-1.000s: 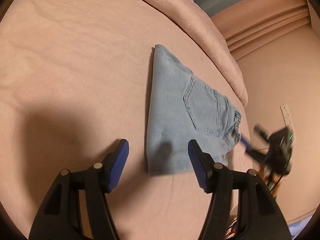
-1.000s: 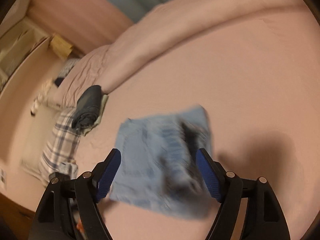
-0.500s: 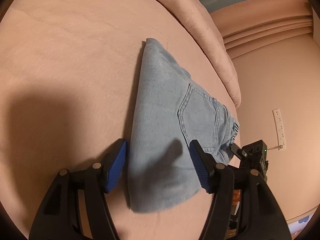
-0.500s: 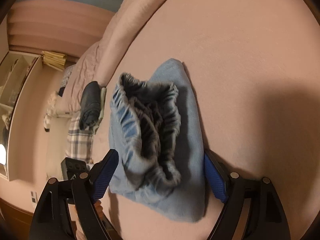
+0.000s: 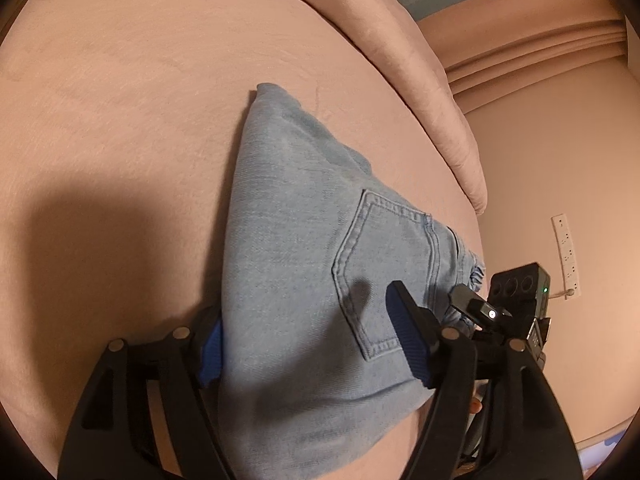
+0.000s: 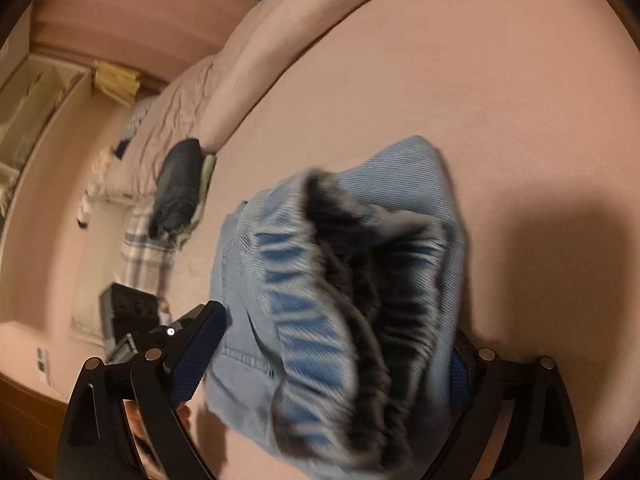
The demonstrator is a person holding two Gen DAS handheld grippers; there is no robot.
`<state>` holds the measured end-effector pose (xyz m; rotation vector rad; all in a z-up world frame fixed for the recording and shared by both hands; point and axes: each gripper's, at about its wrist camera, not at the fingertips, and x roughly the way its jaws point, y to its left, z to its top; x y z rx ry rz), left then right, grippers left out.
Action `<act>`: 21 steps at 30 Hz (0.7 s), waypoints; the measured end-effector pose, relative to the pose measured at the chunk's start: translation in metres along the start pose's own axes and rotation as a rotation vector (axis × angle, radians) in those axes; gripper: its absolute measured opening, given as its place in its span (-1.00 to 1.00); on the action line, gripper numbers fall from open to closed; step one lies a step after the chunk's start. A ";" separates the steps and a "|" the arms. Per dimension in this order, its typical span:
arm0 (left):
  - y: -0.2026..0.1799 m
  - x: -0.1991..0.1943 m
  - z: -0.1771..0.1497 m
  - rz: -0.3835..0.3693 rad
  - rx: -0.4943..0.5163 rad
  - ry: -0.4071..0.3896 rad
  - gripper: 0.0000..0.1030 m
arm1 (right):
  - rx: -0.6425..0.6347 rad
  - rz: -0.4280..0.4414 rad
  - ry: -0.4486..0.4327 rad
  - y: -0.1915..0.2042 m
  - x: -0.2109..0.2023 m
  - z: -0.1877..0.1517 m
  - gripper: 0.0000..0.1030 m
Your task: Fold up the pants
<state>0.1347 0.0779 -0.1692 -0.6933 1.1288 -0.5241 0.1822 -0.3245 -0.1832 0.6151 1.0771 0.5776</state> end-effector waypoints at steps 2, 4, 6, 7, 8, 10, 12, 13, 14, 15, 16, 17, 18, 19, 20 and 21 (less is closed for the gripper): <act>0.001 -0.001 0.000 0.001 -0.005 -0.001 0.29 | -0.019 -0.021 -0.001 0.003 0.002 0.001 0.85; 0.001 -0.002 -0.001 0.035 -0.006 -0.001 0.09 | -0.028 -0.039 -0.014 0.004 -0.001 -0.001 0.81; -0.001 -0.004 -0.003 0.073 0.012 -0.003 -0.05 | -0.045 -0.067 -0.031 0.005 -0.006 -0.006 0.66; -0.003 -0.004 -0.004 0.085 0.020 -0.006 -0.07 | -0.056 -0.078 -0.040 0.007 -0.009 -0.009 0.63; -0.005 -0.004 -0.006 0.099 0.033 -0.010 -0.08 | -0.061 -0.076 -0.045 0.007 -0.012 -0.011 0.61; -0.012 -0.004 -0.009 0.139 0.067 -0.017 -0.09 | -0.068 -0.072 -0.058 0.009 -0.017 -0.013 0.59; -0.022 -0.003 -0.013 0.187 0.122 -0.026 -0.09 | -0.095 -0.074 -0.076 0.016 -0.022 -0.015 0.59; -0.026 -0.003 -0.014 0.204 0.142 -0.029 -0.09 | -0.116 -0.080 -0.084 0.021 -0.024 -0.016 0.59; -0.029 -0.002 -0.016 0.220 0.162 -0.032 -0.12 | -0.139 -0.093 -0.091 0.027 -0.026 -0.017 0.59; -0.033 -0.003 -0.017 0.234 0.182 -0.036 -0.13 | -0.164 -0.107 -0.097 0.033 -0.027 -0.018 0.59; -0.035 -0.003 -0.018 0.246 0.194 -0.040 -0.18 | -0.181 -0.115 -0.101 0.038 -0.028 -0.019 0.59; -0.036 -0.004 -0.019 0.253 0.201 -0.045 -0.21 | -0.196 -0.118 -0.107 0.041 -0.030 -0.020 0.59; -0.036 -0.005 -0.020 0.256 0.207 -0.049 -0.22 | -0.203 -0.115 -0.113 0.043 -0.033 -0.021 0.59; -0.037 -0.006 -0.021 0.262 0.212 -0.051 -0.23 | -0.203 -0.109 -0.119 0.045 -0.035 -0.022 0.59; -0.037 -0.007 -0.023 0.270 0.218 -0.053 -0.23 | -0.202 -0.102 -0.122 0.045 -0.038 -0.023 0.59; -0.038 -0.008 -0.024 0.277 0.223 -0.055 -0.23 | -0.201 -0.095 -0.122 0.046 -0.039 -0.024 0.59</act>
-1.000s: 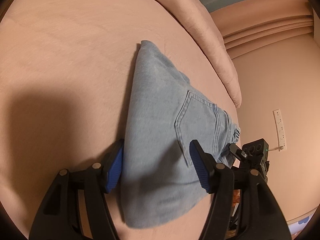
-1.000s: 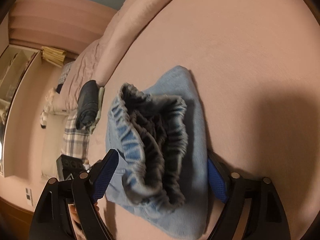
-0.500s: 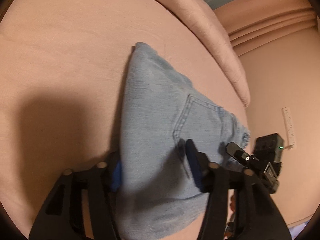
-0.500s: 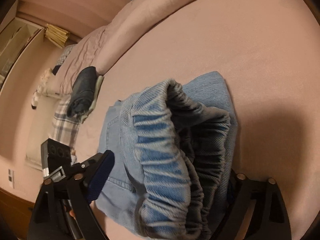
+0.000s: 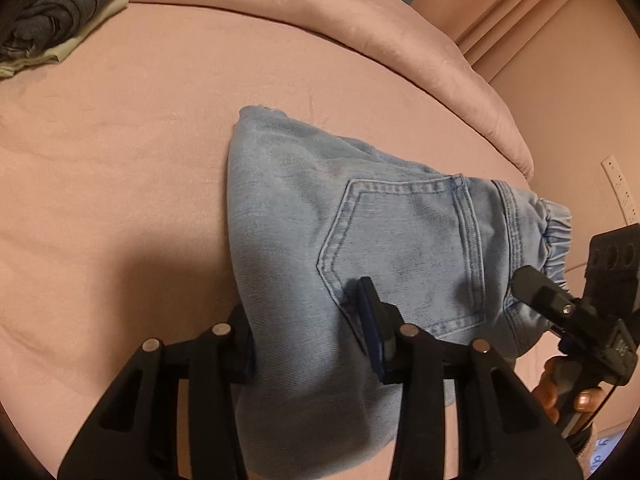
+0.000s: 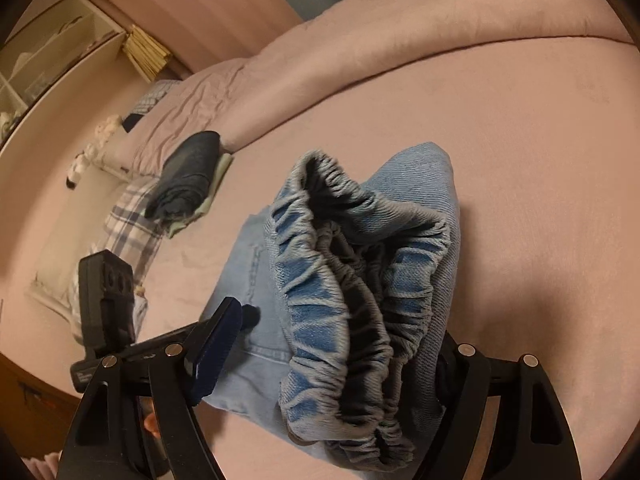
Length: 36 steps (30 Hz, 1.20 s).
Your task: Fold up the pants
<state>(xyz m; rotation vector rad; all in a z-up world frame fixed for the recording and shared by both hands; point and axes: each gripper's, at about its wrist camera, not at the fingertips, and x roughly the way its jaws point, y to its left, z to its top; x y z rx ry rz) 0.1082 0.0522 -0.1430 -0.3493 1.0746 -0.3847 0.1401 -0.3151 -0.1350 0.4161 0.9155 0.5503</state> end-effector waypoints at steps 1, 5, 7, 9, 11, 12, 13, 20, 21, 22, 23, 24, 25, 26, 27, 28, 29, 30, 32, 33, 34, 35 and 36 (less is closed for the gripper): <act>-0.001 -0.001 -0.001 0.006 0.006 -0.002 -0.23 | 0.002 0.007 0.000 0.001 -0.001 -0.001 0.59; -0.005 -0.010 -0.005 0.024 0.026 -0.012 -0.23 | -0.006 0.015 -0.003 0.007 -0.006 -0.007 0.59; -0.010 -0.014 -0.006 0.030 0.037 -0.018 -0.23 | -0.009 0.023 -0.008 0.010 -0.009 -0.009 0.59; -0.013 -0.019 -0.008 0.035 0.044 -0.024 -0.23 | -0.015 0.027 -0.010 0.016 -0.011 -0.010 0.59; -0.014 -0.023 -0.008 0.036 0.046 -0.030 -0.23 | -0.029 0.028 -0.012 0.022 -0.014 -0.011 0.59; -0.015 -0.025 -0.009 0.035 0.045 -0.033 -0.23 | -0.038 0.027 -0.014 0.025 -0.015 -0.012 0.59; -0.016 -0.028 -0.011 0.036 0.047 -0.036 -0.23 | -0.043 0.027 -0.016 0.027 -0.016 -0.013 0.59; -0.020 -0.044 -0.020 0.055 0.050 -0.047 -0.23 | -0.066 0.033 -0.025 0.040 -0.026 -0.022 0.59; -0.020 -0.046 -0.022 0.058 0.049 -0.048 -0.23 | -0.071 0.033 -0.024 0.042 -0.027 -0.024 0.59; -0.022 -0.048 -0.023 0.061 0.048 -0.049 -0.23 | -0.073 0.033 -0.023 0.044 -0.028 -0.026 0.59; -0.022 -0.050 -0.026 0.063 0.047 -0.049 -0.23 | -0.075 0.033 -0.021 0.045 -0.028 -0.027 0.59; -0.022 -0.053 -0.028 0.063 0.044 -0.048 -0.23 | -0.078 0.033 -0.017 0.045 -0.029 -0.028 0.59; -0.022 -0.054 -0.030 0.063 0.040 -0.048 -0.23 | -0.080 0.032 -0.015 0.047 -0.030 -0.030 0.59; -0.021 -0.056 -0.032 0.063 0.037 -0.047 -0.23 | -0.080 0.032 -0.013 0.048 -0.030 -0.031 0.59; -0.021 -0.058 -0.034 0.063 0.034 -0.048 -0.23 | -0.080 0.033 -0.011 0.050 -0.030 -0.033 0.59; -0.021 -0.059 -0.036 0.064 0.031 -0.049 -0.23 | -0.081 0.035 -0.010 0.051 -0.031 -0.034 0.59; -0.021 -0.061 -0.038 0.064 0.028 -0.050 -0.23 | -0.080 0.037 -0.010 0.052 -0.032 -0.036 0.59; -0.021 -0.064 -0.039 0.065 0.026 -0.052 -0.23 | -0.079 0.040 -0.010 0.054 -0.033 -0.037 0.59; -0.022 -0.068 -0.044 0.068 0.025 -0.058 -0.23 | -0.085 0.043 -0.010 0.056 -0.034 -0.039 0.59; -0.022 -0.070 -0.045 0.069 0.027 -0.061 -0.23 | -0.089 0.045 -0.011 0.059 -0.036 -0.041 0.59; -0.022 -0.072 -0.046 0.071 0.030 -0.064 -0.23 | -0.094 0.046 -0.012 0.061 -0.037 -0.043 0.59; -0.023 -0.075 -0.048 0.072 0.032 -0.069 -0.23 | -0.098 0.047 -0.013 0.063 -0.038 -0.044 0.59; -0.023 -0.077 -0.048 0.072 0.032 -0.074 -0.23 | -0.104 0.048 -0.015 0.066 -0.040 -0.046 0.59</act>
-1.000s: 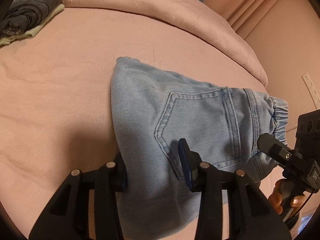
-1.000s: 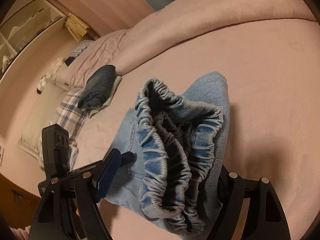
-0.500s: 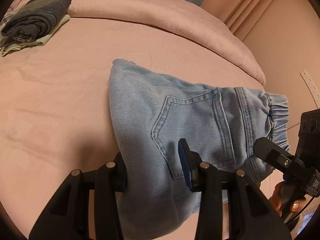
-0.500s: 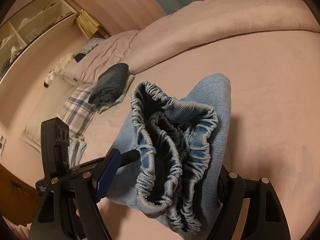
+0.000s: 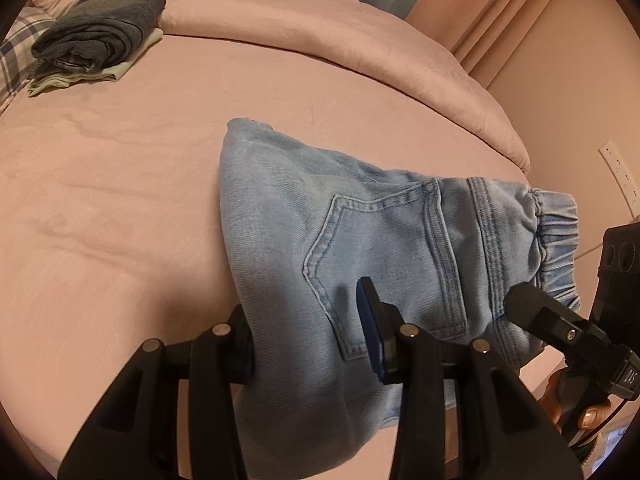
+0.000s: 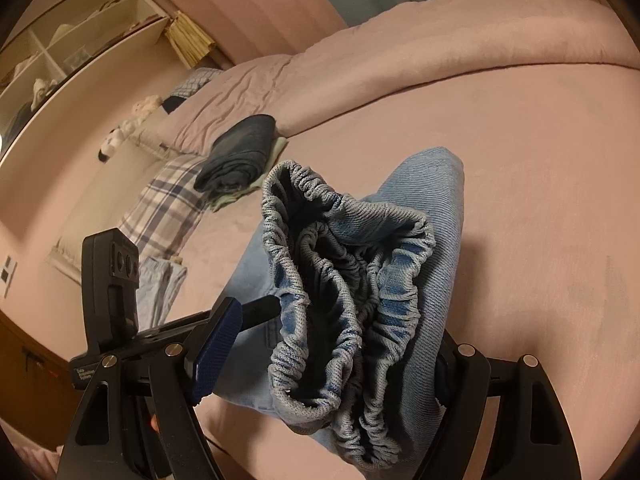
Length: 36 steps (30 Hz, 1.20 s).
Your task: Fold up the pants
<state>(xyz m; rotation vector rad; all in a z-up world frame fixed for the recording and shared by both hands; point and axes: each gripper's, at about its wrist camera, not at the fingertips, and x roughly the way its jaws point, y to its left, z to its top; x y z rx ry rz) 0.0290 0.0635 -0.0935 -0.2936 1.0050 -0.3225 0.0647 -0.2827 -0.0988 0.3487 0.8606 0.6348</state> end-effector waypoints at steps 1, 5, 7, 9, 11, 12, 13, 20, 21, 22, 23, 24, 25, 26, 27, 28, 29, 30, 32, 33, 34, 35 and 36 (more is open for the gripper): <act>0.002 -0.004 -0.001 -0.002 0.000 -0.005 -0.23 | -0.003 0.000 -0.002 0.002 -0.001 -0.001 0.59; 0.003 -0.013 -0.003 -0.004 0.005 -0.023 -0.23 | -0.017 0.002 -0.018 0.010 -0.007 -0.006 0.59; 0.003 -0.017 -0.004 -0.006 0.008 -0.032 -0.23 | -0.026 -0.001 -0.027 0.014 -0.011 -0.007 0.59; 0.003 -0.021 -0.005 -0.010 0.011 -0.044 -0.23 | -0.039 -0.001 -0.038 0.016 -0.016 -0.009 0.59; 0.003 -0.027 -0.004 -0.009 0.012 -0.059 -0.23 | -0.049 -0.001 -0.049 0.019 -0.019 -0.008 0.59; 0.002 -0.030 -0.004 -0.008 0.012 -0.066 -0.23 | -0.053 0.003 -0.055 0.021 -0.021 -0.008 0.59; 0.001 -0.033 -0.003 -0.006 0.012 -0.073 -0.23 | -0.058 0.009 -0.063 0.023 -0.023 -0.007 0.59; -0.002 -0.054 -0.007 0.047 0.019 -0.114 -0.23 | -0.081 0.051 -0.086 0.032 -0.029 -0.007 0.59; -0.001 -0.056 -0.008 0.056 0.019 -0.114 -0.23 | -0.084 0.060 -0.087 0.032 -0.028 -0.007 0.59; -0.001 -0.058 -0.009 0.064 0.016 -0.115 -0.23 | -0.086 0.068 -0.087 0.034 -0.027 -0.007 0.59; -0.001 -0.059 -0.009 0.071 0.011 -0.115 -0.23 | -0.086 0.079 -0.086 0.034 -0.026 -0.007 0.59; -0.001 -0.060 -0.008 0.075 0.006 -0.117 -0.23 | -0.085 0.085 -0.083 0.032 -0.025 -0.008 0.59; 0.000 -0.061 -0.007 0.079 0.003 -0.120 -0.23 | -0.085 0.090 -0.080 0.031 -0.024 -0.007 0.59; -0.001 -0.061 -0.006 0.084 0.002 -0.122 -0.23 | -0.087 0.095 -0.079 0.030 -0.024 -0.008 0.59; -0.002 -0.060 -0.004 0.087 0.002 -0.123 -0.23 | -0.089 0.100 -0.079 0.028 -0.023 -0.007 0.59; -0.003 -0.059 -0.002 0.089 0.005 -0.122 -0.23 | -0.088 0.103 -0.080 0.027 -0.022 -0.005 0.59; -0.005 -0.058 0.001 0.092 0.009 -0.122 -0.23 | -0.085 0.106 -0.082 0.025 -0.021 -0.003 0.59; -0.007 -0.057 0.003 0.095 0.012 -0.124 -0.23 | -0.082 0.109 -0.084 0.024 -0.022 -0.002 0.59; -0.010 -0.054 0.008 0.097 0.017 -0.124 -0.23 | -0.076 0.117 -0.091 0.020 -0.023 0.001 0.59; -0.011 -0.052 0.010 0.096 0.019 -0.124 -0.23 | -0.071 0.120 -0.096 0.017 -0.024 0.002 0.59; -0.013 -0.050 0.013 0.096 0.020 -0.122 -0.23 | -0.066 0.122 -0.098 0.015 -0.024 0.003 0.59; -0.016 -0.048 0.016 0.095 0.020 -0.120 -0.23 | -0.061 0.124 -0.102 0.012 -0.025 0.004 0.59; -0.017 -0.046 0.019 0.093 0.021 -0.118 -0.23 | -0.056 0.126 -0.106 0.009 -0.026 0.004 0.59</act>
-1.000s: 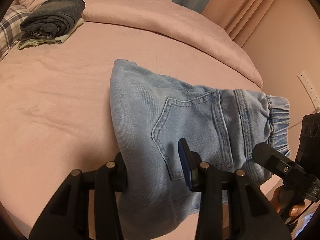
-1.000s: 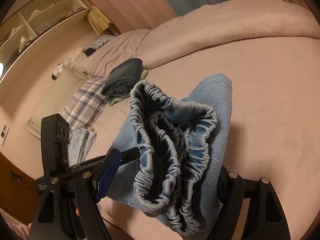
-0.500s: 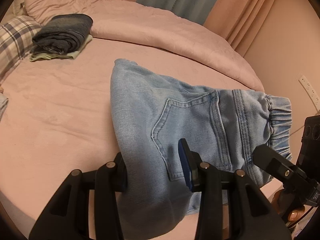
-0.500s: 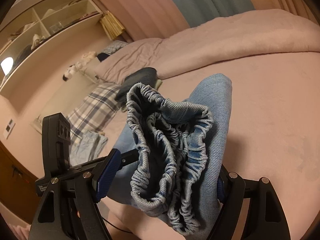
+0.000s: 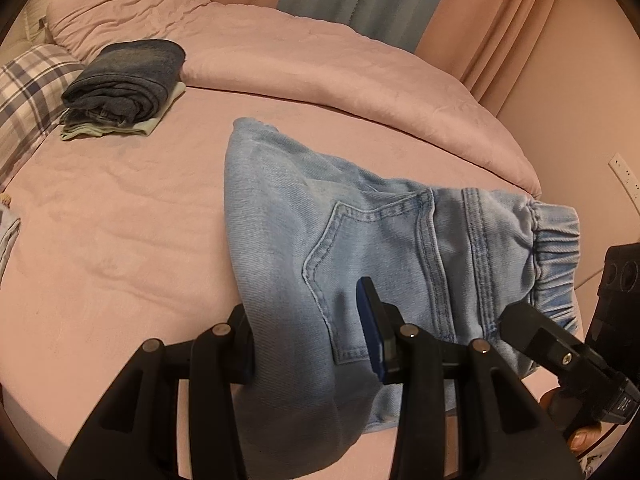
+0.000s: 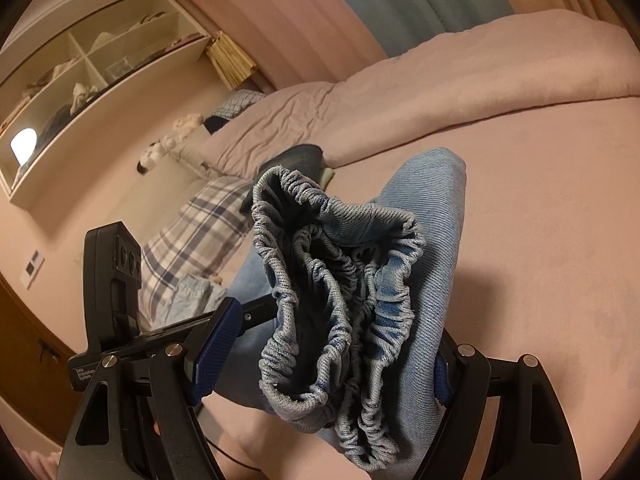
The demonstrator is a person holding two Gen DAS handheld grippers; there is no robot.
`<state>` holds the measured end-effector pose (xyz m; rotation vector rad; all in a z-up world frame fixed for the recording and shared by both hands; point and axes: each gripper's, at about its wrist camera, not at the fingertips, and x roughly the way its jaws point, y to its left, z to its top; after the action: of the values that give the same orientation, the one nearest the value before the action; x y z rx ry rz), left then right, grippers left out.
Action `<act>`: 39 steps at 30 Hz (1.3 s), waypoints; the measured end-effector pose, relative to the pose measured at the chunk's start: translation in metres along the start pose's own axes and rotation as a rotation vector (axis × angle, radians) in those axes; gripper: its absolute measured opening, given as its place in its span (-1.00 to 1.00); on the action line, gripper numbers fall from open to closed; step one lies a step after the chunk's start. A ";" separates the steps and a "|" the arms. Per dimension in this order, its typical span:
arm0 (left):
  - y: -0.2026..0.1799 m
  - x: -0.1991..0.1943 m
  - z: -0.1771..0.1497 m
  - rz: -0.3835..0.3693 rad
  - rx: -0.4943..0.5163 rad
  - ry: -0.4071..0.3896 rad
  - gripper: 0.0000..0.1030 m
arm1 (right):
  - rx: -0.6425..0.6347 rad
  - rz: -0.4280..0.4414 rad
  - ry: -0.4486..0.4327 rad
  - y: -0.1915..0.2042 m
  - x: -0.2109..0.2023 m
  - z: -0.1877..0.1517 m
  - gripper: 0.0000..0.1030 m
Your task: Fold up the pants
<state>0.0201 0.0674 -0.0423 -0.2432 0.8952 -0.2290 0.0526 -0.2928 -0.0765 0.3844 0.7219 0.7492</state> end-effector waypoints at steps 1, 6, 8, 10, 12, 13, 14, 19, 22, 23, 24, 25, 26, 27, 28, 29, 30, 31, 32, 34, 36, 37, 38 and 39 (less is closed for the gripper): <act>-0.002 0.003 0.002 -0.002 0.003 0.003 -0.23 | 0.003 -0.001 -0.002 -0.002 -0.001 0.001 0.59; -0.017 0.019 0.012 0.001 0.035 0.023 -0.23 | 0.029 -0.007 -0.019 -0.014 -0.006 0.004 0.59; -0.022 0.026 0.015 0.002 0.047 0.035 -0.23 | 0.041 -0.008 -0.021 -0.019 -0.007 0.005 0.59; -0.028 0.032 0.018 0.001 0.054 0.044 -0.23 | 0.049 -0.011 -0.025 -0.022 -0.007 0.006 0.59; -0.031 0.037 0.021 -0.001 0.059 0.050 -0.23 | 0.059 -0.015 -0.028 -0.026 -0.007 0.008 0.59; -0.033 0.040 0.022 -0.001 0.063 0.052 -0.23 | 0.064 -0.017 -0.030 -0.028 -0.007 0.009 0.59; -0.035 0.043 0.024 0.001 0.071 0.055 -0.23 | 0.069 -0.019 -0.031 -0.030 -0.008 0.009 0.59; -0.041 0.056 0.031 0.003 0.090 0.069 -0.23 | 0.093 -0.028 -0.038 -0.037 -0.008 0.011 0.59; -0.043 0.062 0.035 0.003 0.094 0.075 -0.23 | 0.101 -0.029 -0.039 -0.040 -0.006 0.014 0.59; -0.044 0.064 0.036 0.004 0.096 0.076 -0.23 | 0.102 -0.030 -0.040 -0.040 -0.006 0.014 0.59; -0.044 0.065 0.037 0.005 0.098 0.077 -0.23 | 0.104 -0.031 -0.041 -0.040 -0.005 0.015 0.59; -0.046 0.067 0.039 0.008 0.100 0.078 -0.23 | 0.106 -0.031 -0.041 -0.041 -0.005 0.016 0.59; -0.046 0.070 0.040 0.009 0.101 0.080 -0.22 | 0.107 -0.032 -0.042 -0.042 -0.004 0.016 0.59; -0.047 0.071 0.040 0.010 0.101 0.082 -0.22 | 0.109 -0.033 -0.042 -0.042 -0.003 0.016 0.59; -0.047 0.073 0.042 0.011 0.101 0.084 -0.22 | 0.111 -0.034 -0.041 -0.043 -0.002 0.016 0.59; -0.047 0.074 0.042 0.012 0.101 0.085 -0.23 | 0.114 -0.036 -0.040 -0.042 -0.001 0.016 0.59; -0.047 0.076 0.044 0.013 0.101 0.086 -0.22 | 0.116 -0.036 -0.040 -0.043 0.000 0.016 0.59; -0.047 0.078 0.045 0.013 0.101 0.088 -0.22 | 0.118 -0.036 -0.040 -0.043 0.001 0.016 0.59; -0.049 0.079 0.046 0.014 0.102 0.088 -0.22 | 0.119 -0.037 -0.041 -0.041 0.001 0.014 0.59; -0.050 0.082 0.047 0.015 0.104 0.088 -0.23 | 0.115 -0.038 -0.038 -0.041 0.000 0.015 0.59; -0.050 0.085 0.049 0.016 0.106 0.089 -0.23 | 0.118 -0.040 -0.040 -0.042 0.001 0.015 0.59; -0.051 0.087 0.050 0.017 0.107 0.090 -0.22 | 0.119 -0.040 -0.040 -0.042 0.002 0.015 0.59; -0.050 0.089 0.052 0.017 0.108 0.092 -0.22 | 0.121 -0.042 -0.041 -0.042 0.002 0.014 0.59; -0.050 0.090 0.053 0.017 0.108 0.093 -0.22 | 0.124 -0.044 -0.041 -0.042 0.003 0.014 0.59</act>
<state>0.1122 -0.0008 -0.0621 -0.1258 0.9740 -0.2739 0.0839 -0.3201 -0.0916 0.4940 0.7376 0.6554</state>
